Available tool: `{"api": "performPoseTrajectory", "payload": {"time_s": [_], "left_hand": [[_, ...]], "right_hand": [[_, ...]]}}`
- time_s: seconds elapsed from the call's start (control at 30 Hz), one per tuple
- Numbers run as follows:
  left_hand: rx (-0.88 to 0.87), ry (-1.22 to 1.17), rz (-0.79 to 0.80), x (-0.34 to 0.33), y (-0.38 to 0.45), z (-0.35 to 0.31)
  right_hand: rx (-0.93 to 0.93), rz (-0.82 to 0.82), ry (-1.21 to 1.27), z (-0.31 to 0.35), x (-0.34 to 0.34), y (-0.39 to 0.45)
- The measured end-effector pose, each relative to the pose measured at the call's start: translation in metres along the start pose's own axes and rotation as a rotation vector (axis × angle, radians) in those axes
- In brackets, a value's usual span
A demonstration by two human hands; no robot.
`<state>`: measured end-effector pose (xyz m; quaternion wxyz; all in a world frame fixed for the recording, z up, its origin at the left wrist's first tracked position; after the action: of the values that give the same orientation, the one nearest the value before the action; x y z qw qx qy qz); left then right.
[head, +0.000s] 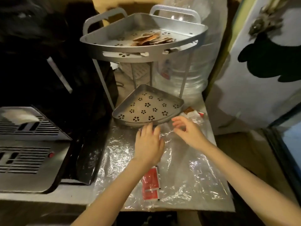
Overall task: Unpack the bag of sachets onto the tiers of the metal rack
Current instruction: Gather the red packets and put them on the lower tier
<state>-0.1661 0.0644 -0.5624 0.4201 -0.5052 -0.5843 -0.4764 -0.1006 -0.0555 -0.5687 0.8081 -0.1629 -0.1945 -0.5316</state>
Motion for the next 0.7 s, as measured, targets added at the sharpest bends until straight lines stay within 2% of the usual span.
{"api": "performPoseTrajectory", "payload": {"time_s": [0.1, 0.23, 0.33, 0.43, 0.7], "left_hand": [[-0.165, -0.098, -0.014, -0.014, 0.0, -0.047], [-0.249, -0.135, 0.106, -0.048, -0.011, -0.085], [-0.206, -0.016, 0.203, -0.079, -0.016, -0.089], [-0.198, -0.041, 0.256, -0.098, -0.021, -0.092], [-0.17, -0.18, 0.371, -0.109, -0.032, -0.093]], "right_hand": [[-0.076, -0.202, 0.02, -0.031, 0.042, -0.027], [-0.297, -0.405, -0.037, -0.08, 0.073, -0.066], [-0.502, -0.348, 0.13, -0.105, 0.066, -0.083], [-0.577, -0.277, 0.371, -0.107, 0.053, -0.089], [-0.628, -0.107, 0.418, -0.113, 0.038, -0.083]]}}
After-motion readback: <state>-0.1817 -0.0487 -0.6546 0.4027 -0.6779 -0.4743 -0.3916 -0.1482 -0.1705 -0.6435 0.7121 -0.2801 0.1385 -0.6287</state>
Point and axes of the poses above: each hand's wrist, its own y-axis towards the middle knuckle, its own x-axis out of the back of the hand, z = x × y, the point moved 8 cm from there along y, towards the middle knuckle, and after that the axes turned 4 degrees about y, right-handed, at the moved point
